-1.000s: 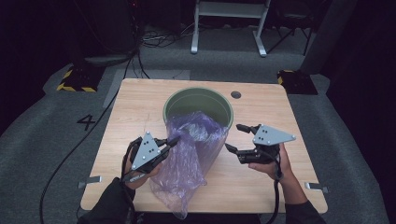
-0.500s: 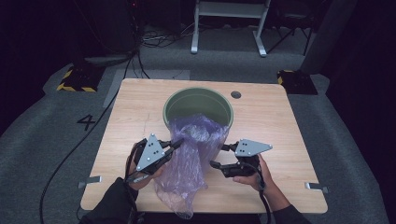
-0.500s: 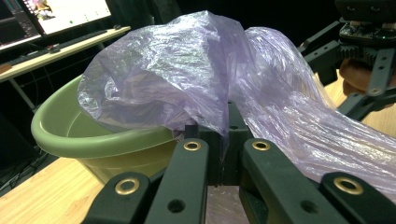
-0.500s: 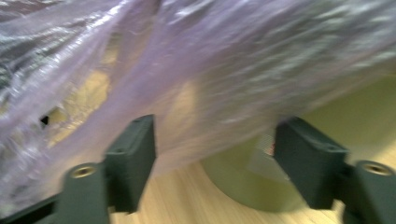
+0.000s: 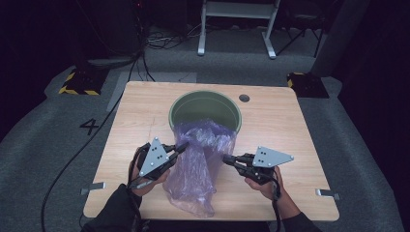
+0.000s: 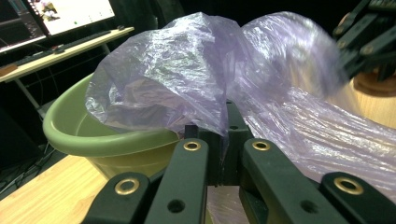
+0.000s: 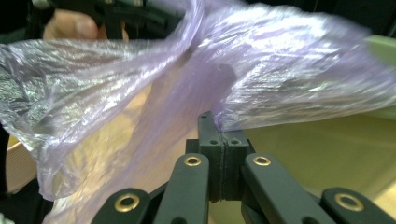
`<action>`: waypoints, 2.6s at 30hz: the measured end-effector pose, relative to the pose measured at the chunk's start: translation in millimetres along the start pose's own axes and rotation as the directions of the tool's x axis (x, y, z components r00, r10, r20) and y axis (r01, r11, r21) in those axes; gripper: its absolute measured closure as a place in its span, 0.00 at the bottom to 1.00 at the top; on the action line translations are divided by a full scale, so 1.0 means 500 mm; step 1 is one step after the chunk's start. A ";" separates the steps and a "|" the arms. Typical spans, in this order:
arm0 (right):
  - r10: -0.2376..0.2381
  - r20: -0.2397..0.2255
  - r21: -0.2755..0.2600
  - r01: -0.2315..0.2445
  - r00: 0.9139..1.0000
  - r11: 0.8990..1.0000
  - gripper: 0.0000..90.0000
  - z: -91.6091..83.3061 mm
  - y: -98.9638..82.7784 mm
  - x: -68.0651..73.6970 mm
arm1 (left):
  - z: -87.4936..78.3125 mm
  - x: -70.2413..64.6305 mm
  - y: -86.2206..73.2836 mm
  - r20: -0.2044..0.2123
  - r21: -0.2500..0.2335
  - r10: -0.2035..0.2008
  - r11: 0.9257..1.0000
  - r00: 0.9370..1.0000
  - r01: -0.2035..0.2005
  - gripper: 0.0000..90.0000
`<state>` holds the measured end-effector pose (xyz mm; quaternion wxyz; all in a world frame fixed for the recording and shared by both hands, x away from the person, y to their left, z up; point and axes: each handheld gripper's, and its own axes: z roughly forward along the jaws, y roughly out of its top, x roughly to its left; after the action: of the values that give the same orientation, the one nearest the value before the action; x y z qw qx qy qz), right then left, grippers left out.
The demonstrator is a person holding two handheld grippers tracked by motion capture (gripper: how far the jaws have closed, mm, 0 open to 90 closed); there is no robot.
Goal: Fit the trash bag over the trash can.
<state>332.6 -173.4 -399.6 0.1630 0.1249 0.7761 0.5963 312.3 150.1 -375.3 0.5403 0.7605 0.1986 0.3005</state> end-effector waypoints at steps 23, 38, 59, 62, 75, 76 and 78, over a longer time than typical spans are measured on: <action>0.018 0.112 -0.014 -0.016 0.994 1.000 1.00 -0.004 0.126 -0.110 | 0.017 0.052 0.030 -0.012 0.046 0.040 0.998 0.999 -0.040 0.99; 0.064 0.242 0.161 -0.105 0.968 0.981 1.00 0.067 0.125 -0.207 | 0.010 0.113 0.016 -0.040 0.021 -0.100 0.995 0.994 0.101 0.56; 0.014 0.297 0.250 -0.092 0.955 0.964 1.00 0.095 0.117 -0.231 | -0.068 0.061 -0.064 0.091 0.152 0.001 0.988 0.996 -0.014 0.18; 0.007 0.299 0.257 -0.087 0.954 0.963 1.00 0.099 0.117 -0.230 | -0.066 0.039 -0.077 0.143 0.162 0.001 0.986 0.990 -0.025 0.17; -0.014 0.303 0.239 -0.061 0.953 0.969 0.97 0.098 0.113 -0.225 | -0.045 -0.033 -0.035 0.248 0.062 -0.013 0.998 0.969 -0.002 0.17; -0.019 0.303 0.241 -0.057 0.953 0.969 0.96 0.097 0.112 -0.224 | -0.044 -0.034 -0.027 0.239 0.046 -0.017 0.999 0.971 0.006 0.17; -0.022 0.300 0.235 -0.051 0.954 0.971 0.94 0.095 0.111 -0.224 | -0.040 -0.033 -0.014 0.225 0.022 -0.028 0.999 0.974 0.023 0.19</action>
<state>453.9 -160.6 -345.4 0.2583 0.2386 0.8076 0.4735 286.7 156.4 -381.1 0.5559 0.7922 0.1486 0.2033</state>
